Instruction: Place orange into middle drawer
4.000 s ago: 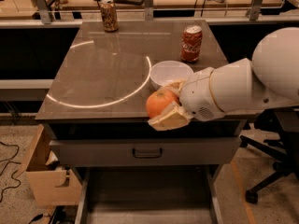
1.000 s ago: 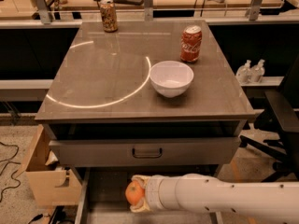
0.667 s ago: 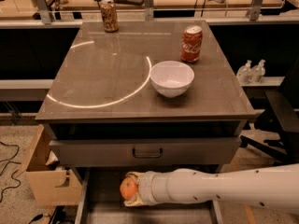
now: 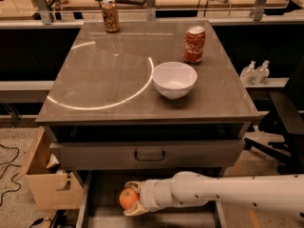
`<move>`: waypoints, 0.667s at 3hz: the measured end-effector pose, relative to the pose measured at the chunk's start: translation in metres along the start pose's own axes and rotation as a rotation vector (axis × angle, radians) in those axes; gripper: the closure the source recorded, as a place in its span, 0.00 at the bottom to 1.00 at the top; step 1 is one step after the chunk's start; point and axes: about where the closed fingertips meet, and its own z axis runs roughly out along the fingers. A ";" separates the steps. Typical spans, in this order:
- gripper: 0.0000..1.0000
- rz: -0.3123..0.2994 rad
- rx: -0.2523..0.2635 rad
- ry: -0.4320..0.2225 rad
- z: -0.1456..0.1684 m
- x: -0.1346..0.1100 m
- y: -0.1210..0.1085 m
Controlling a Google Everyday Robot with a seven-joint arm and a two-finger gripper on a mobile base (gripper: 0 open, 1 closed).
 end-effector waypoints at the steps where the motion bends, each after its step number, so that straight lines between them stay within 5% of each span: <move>1: 1.00 0.068 -0.056 -0.075 0.015 0.028 0.025; 2: 1.00 0.069 -0.056 -0.076 0.015 0.028 0.025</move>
Offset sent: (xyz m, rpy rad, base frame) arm -0.0100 -0.0088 -0.0279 0.0564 0.0655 0.0100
